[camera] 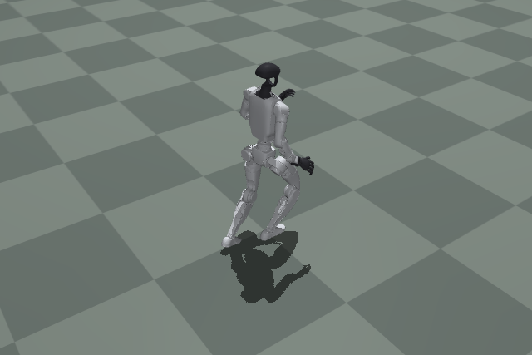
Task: Run
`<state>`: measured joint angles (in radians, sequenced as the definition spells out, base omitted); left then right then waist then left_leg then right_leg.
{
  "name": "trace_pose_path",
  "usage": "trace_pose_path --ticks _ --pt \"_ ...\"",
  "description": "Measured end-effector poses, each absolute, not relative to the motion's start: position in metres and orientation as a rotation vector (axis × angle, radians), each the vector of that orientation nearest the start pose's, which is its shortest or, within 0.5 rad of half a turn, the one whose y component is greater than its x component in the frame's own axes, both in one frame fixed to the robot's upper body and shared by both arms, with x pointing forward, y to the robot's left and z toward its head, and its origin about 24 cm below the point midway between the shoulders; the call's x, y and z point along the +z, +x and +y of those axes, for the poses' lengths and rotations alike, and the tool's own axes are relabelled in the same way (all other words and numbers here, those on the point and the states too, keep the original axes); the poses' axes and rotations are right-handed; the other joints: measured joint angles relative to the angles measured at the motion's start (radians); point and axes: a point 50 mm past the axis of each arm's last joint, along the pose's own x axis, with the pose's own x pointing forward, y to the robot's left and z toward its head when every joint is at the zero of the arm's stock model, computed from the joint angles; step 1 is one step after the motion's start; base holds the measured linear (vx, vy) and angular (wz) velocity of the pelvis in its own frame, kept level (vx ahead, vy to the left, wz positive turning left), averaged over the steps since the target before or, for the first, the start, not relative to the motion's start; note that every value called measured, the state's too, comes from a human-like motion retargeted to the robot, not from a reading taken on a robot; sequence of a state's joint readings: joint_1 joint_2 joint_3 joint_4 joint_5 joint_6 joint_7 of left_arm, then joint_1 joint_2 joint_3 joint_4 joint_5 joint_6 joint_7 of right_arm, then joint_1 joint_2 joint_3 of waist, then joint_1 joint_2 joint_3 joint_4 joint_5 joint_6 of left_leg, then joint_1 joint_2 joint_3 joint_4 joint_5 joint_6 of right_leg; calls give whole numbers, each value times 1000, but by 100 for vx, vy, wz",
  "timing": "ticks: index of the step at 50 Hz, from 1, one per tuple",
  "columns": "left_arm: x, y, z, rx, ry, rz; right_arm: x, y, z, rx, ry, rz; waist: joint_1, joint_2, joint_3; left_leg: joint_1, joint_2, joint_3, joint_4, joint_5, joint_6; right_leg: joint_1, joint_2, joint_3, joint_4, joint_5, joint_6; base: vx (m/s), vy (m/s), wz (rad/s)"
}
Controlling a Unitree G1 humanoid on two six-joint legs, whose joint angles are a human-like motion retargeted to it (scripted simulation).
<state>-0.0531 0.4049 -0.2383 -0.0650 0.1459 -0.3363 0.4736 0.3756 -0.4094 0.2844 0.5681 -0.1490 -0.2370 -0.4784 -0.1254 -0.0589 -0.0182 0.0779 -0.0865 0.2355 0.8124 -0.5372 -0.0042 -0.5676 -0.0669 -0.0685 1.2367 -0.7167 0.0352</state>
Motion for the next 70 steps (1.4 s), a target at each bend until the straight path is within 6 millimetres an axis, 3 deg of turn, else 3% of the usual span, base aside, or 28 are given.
trace_pose_path --ticks 2,5,9,12,14,17,20,23,25,28,32,35,37,41,43,46,48,50,53,55,57,59,62,65,68,70 --pt "103 244 164 63 385 -541 -104 82 -239 -198 -639 621 -10 46 -92 -188 102 -30 242 9 -13 -80 65 -49 -64 20 -12 -10 -10 51" --pt "96 236 160 6 373 -511 -101 90 -238 -234 -623 595 20 62 -123 -285 193 -32 492 -20 27 -101 123 -57 -21 -31 -64 -12 -6 -10" --pt "59 221 172 6 433 -316 -87 140 -228 -241 -636 444 116 74 -105 -468 345 -43 848 -179 147 -111 218 -57 38 -156 -184 -15 -5 -56" --pt "14 197 191 32 493 -81 -62 192 -213 -210 -644 271 211 90 -115 -683 419 -74 970 -302 215 -105 295 -44 -22 -156 -212 -10 -1 -95" --pt "-11 170 205 45 503 73 -39 220 -203 -193 -614 147 236 64 -136 -809 368 -79 923 -333 235 -66 278 -20 -57 -156 -183 0 2 -18" --pt "-32 126 225 59 504 253 -2 241 -190 -175 -533 -27 225 -28 -157 -896 198 -29 703 -331 237 33 166 17 -73 -134 -87 11 7 80" --pt "-38 92 241 65 506 367 27 247 -180 -143 -463 -166 213 -114 -179 -899 22 17 385 -292 203 123 38 30 -97 -1 28 10 9 70" --pt "-41 75 246 82 496 425 40 243 -173 -102 -436 -227 195 -149 -200 -872 -101 17 176 -256 185 158 -52 26 -37 136 101 3 9 30" --pt "-40 73 245 96 494 422 39 239 -168 -71 -437 -232 175 -159 -198 -846 -152 14 168 -255 201 166 -105 26 59 194 120 -3 6 18" --pt "-35 92 236 104 500 336 16 225 -165 -44 -475 -136 129 -169 -182 -835 -181 17 322 -326 259 128 -194 15 283 188 86 -9 1 20" --pt "-12 164 221 135 545 90 -33 204 -169 -39 -556 99 -4 -206 -175 -804 -236 -4 329 -335 266 -81 -340 34 521 69 -14 -14 -5 70" --pt "22 221 203 173 512 -114 -69 177 -181 -38 -583 284 -73 -181 -181 -686 -256 -16 232 -335 266 -250 -344 76 527 -25 -55 1 7 -6" --pt "47 239 192 176 463 -237 -84 152 -196 -57 -588 389 -82 -126 -187 -573 -229 -26 176 -334 247 -299 -277 64 423 -54 -52 15 8 -83" --pt "88 251 174 121 366 -439 -101 102 -227 -136 -586 568 -51 41 -193 -411 -22 -57 183 -218 78 -282 -30 -41 55 -30 -29 15 -6 -103" --pt "101 249 166 69 342 -507 -103 81 -239 -188 -576 637 -30 97 -207 -392 70 -68 241 -107 9 -261 74 -65 -111 0 -14 6 -10 -66" --pt "105 243 160 15 325 -535 -104 67 -246 -247 -564 677 0 127 -210 -402 172 -65 425 -15 -9 -236 153 -83 -151 0 -39 -5 -8 -44" --pt "99 238 159 -7 319 -504 -102 71 -246 -263 -566 661 23 120 -199 -424 227 -58 588 -30 23 -221 173 -86 -72 -55 -91 -8 -6 -22" --pt "83 232 162 -12 329 -419 -99 90 -242 -263 -578 606 57 106 -173 -472 284 -57 764 -99 81 -198 192 -86 18 -138 -154 -9 -6 -25" --pt "42 219 176 9 386 -205 -83 150 -225 -220 -607 432 145 102 -146 -645 391 -62 943 -265 190 -175 258 -74 9 -156 -208 -14 -3 -69" --pt "13 200 189 23 406 -47 -61 193 -211 -193 -599 277 188 83 -153 -790 391 -68 940 -335 243 -142 269 -52 -31 -156 -201 -5 0 -31" --pt "-10 171 204 36 408 96 -31 223 -198 -179 -548 118 187 27 -173 -897 294 -48 815 -335 260 -86 211 -20 -53 -155 -149 3 4 55" --pt "-25 140 219 49 412 218 -2 240 -186 -160 -487 -21 173 -44 -186 -925 160 -7 629 -334 249 -1 125 10 -59 -126 -72 13 8 96" --pt "-36 104 237 69 425 346 30 248 -174 -113 -417 -175 162 -125 -205 -916 -19 29 327 -300 207 104 8 31 -61 15 46 10 10 63" --pt "-39 88 241 93 426 400 42 246 -167 -60 -404 -235 134 -159 -217 -891 -137 30 209 -290 216 138 -79 39 51 143 114 -1 7 37" --pt "-36 98 237 95 456 350 24 234 -165 -30 -454 -160 84 -178 -204 -877 -183 27 325 -331 262 106 -163 35 275 187 111 -9 0 35" --pt "-27 123 233 101 494 256 -1 222 -168 -26 -505 -43 25 -195 -202 -868 -206 13 358 -335 266 27 -240 27 422 160 70 -13 -6 63"
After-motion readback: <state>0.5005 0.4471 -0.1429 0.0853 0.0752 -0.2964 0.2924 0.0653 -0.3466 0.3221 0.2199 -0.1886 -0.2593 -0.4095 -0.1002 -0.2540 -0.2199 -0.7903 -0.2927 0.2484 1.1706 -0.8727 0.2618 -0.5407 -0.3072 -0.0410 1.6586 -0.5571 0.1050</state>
